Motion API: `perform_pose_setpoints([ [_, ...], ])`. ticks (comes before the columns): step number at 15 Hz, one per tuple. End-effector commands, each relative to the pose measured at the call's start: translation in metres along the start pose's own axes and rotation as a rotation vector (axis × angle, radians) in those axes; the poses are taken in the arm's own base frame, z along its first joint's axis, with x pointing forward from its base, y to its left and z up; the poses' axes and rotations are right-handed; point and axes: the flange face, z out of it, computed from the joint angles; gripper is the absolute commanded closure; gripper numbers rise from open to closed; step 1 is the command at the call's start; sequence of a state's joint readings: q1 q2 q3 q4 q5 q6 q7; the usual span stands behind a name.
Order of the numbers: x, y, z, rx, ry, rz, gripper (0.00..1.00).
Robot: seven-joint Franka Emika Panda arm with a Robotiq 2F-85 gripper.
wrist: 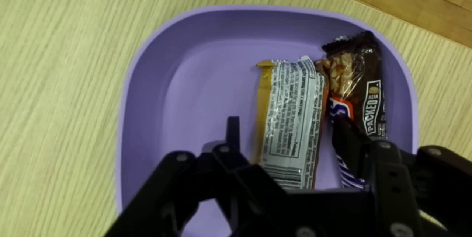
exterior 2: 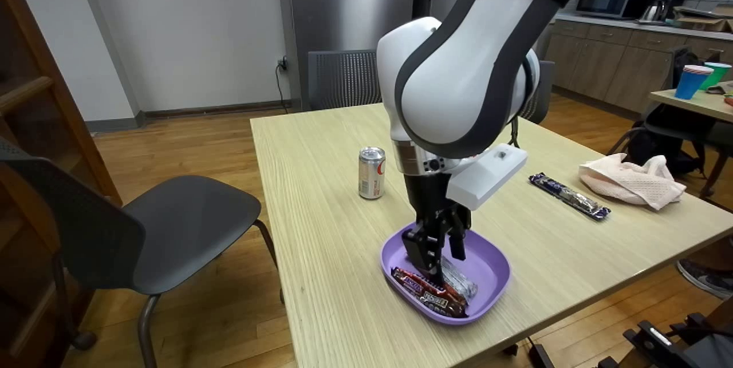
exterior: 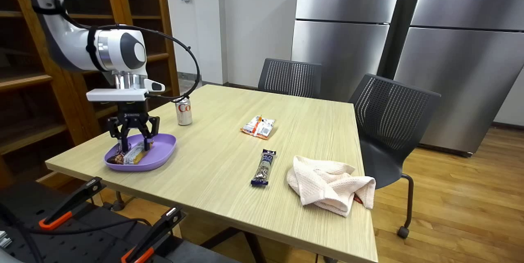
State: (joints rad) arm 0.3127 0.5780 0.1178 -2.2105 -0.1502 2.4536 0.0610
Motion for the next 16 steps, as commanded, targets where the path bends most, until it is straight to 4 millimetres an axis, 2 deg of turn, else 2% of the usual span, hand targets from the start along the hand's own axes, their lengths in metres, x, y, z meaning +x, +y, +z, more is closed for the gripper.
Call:
perform_pose_setpoints([
  [1, 0.002, 0.0, -0.009, -0.008, -0.007, 0.018, 0.02],
  [8, -0.004, 0.012, -0.017, 0.0, 0.013, 0.044, 0.0],
  [16, -0.02, 0.056, -0.033, 0.023, 0.054, 0.125, 0.0],
])
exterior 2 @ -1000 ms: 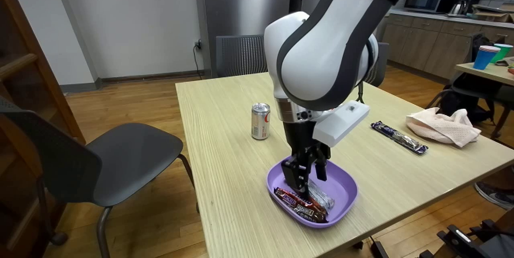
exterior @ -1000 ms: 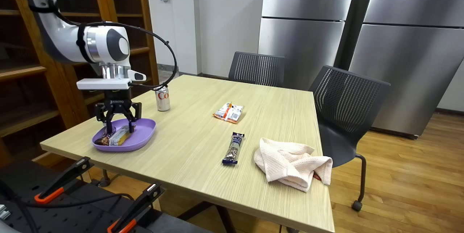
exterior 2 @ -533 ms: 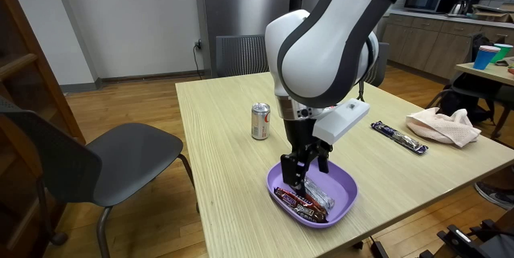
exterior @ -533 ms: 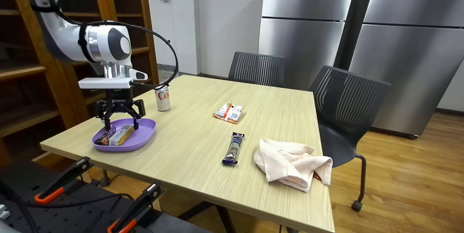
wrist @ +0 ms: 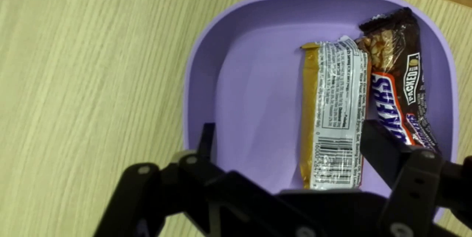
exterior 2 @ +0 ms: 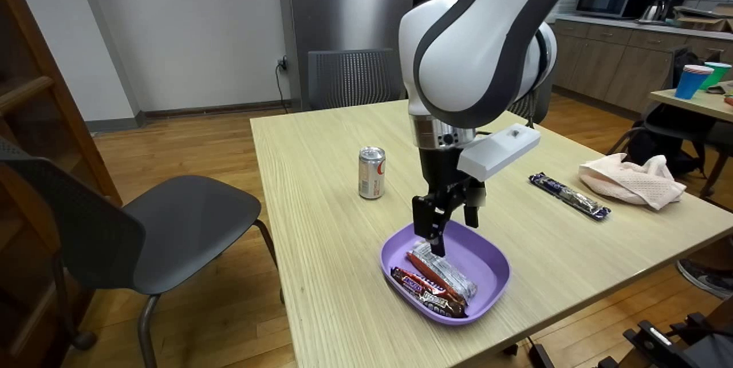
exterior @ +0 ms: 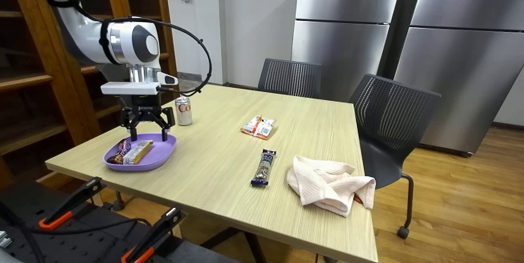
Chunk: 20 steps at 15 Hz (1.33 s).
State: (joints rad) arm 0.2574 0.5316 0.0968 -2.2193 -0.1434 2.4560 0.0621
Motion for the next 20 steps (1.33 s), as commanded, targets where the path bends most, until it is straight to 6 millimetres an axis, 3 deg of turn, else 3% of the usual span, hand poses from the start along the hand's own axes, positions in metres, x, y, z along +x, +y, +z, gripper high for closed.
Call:
perform_pose_setpoints([
  [1, -0.016, 0.023, -0.015, 0.014, 0.02, 0.055, 0.0],
  [20, -0.07, 0.179, -0.012, 0.081, 0.054, 0.286, 0.0],
])
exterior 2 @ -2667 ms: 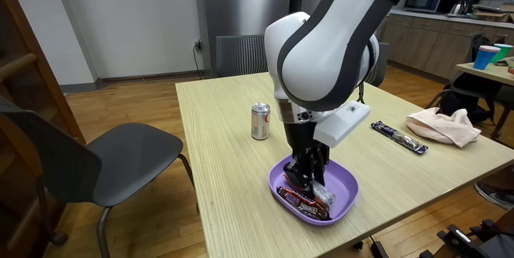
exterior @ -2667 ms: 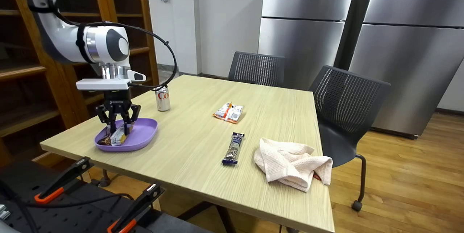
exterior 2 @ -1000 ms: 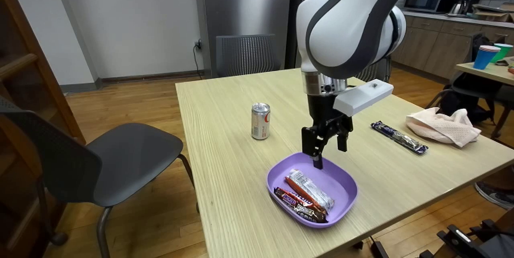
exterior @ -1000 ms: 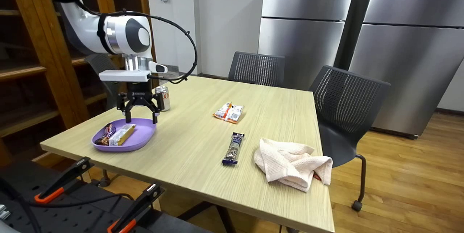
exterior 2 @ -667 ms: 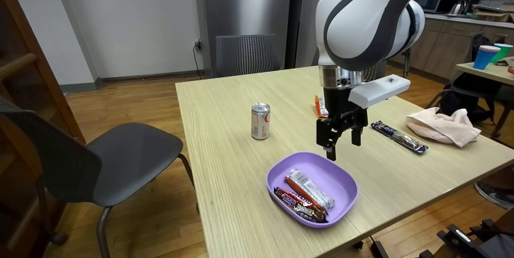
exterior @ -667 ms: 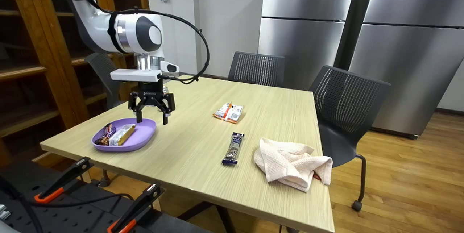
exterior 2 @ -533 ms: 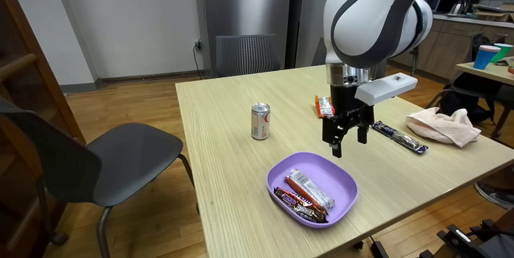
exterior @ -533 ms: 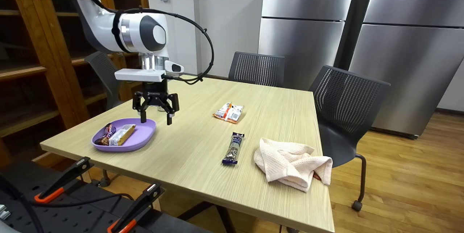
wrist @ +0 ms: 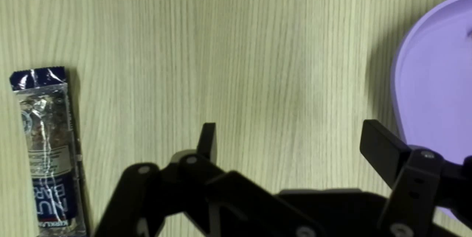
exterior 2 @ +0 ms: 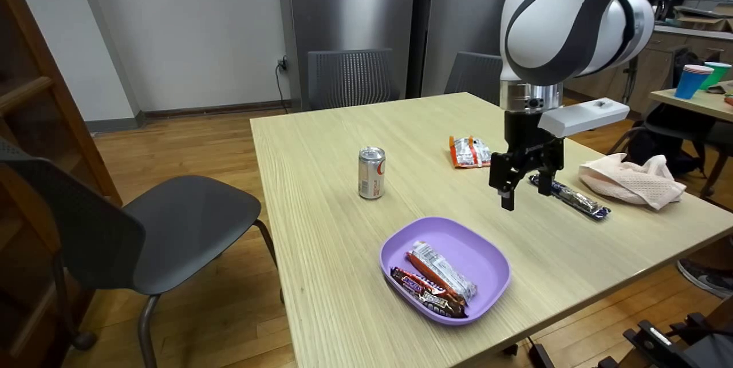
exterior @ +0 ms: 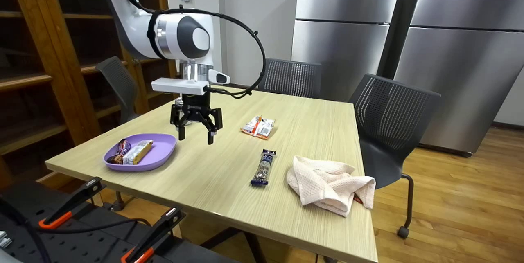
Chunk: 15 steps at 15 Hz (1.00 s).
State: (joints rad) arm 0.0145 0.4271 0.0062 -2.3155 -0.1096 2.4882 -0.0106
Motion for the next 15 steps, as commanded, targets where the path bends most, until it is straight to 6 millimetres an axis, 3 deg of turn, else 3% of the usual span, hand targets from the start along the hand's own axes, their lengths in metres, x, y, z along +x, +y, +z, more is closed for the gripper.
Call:
perform_pose_setpoints([
  [1, -0.006, 0.029, -0.007, 0.026, 0.032, 0.018, 0.0],
  [11, -0.007, 0.104, -0.005, 0.033, 0.092, 0.112, 0.0],
  [12, -0.007, 0.093, -0.002, 0.019, 0.07, 0.105, 0.0],
  [15, -0.008, 0.097, 0.0, 0.019, 0.067, 0.112, 0.0],
])
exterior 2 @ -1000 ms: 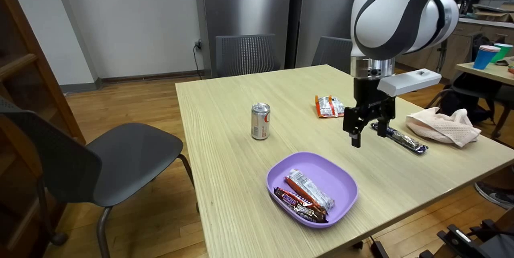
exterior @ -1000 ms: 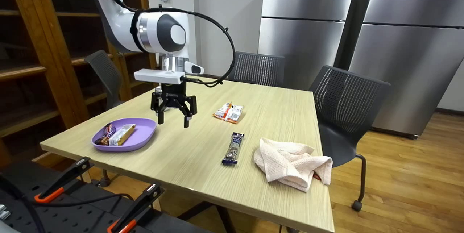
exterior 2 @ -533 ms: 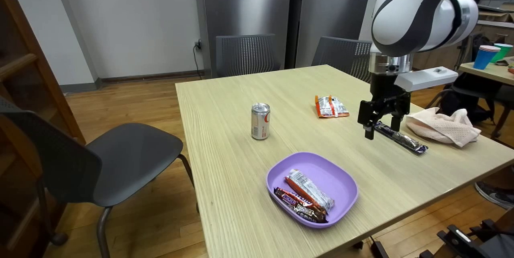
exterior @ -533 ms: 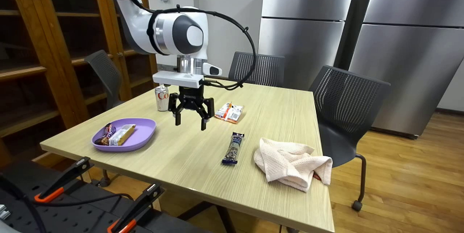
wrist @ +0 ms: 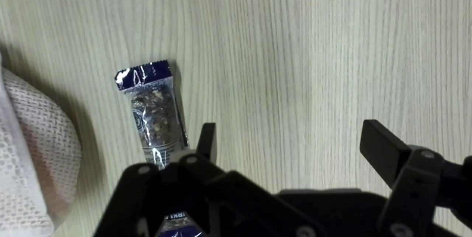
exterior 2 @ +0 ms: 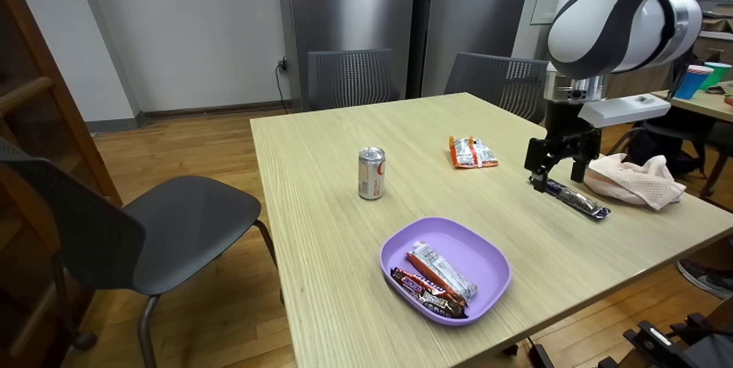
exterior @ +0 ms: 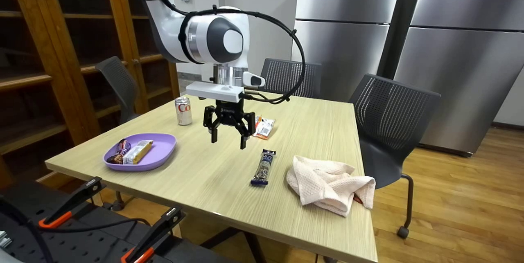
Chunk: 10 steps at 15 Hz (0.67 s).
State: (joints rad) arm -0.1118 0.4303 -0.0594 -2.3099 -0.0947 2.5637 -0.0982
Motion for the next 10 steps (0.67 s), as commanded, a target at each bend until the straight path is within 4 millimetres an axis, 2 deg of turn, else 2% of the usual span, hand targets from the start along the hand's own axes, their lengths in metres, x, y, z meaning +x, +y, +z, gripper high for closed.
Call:
perform_pose_setpoints([
  [1, 0.001, -0.002, 0.0, 0.0, -0.002, -0.003, 0.0],
  [5, -0.003, -0.003, 0.004, -0.015, 0.002, -0.021, 0.0],
  [10, -0.002, 0.012, 0.011, -0.015, 0.044, -0.004, 0.0],
])
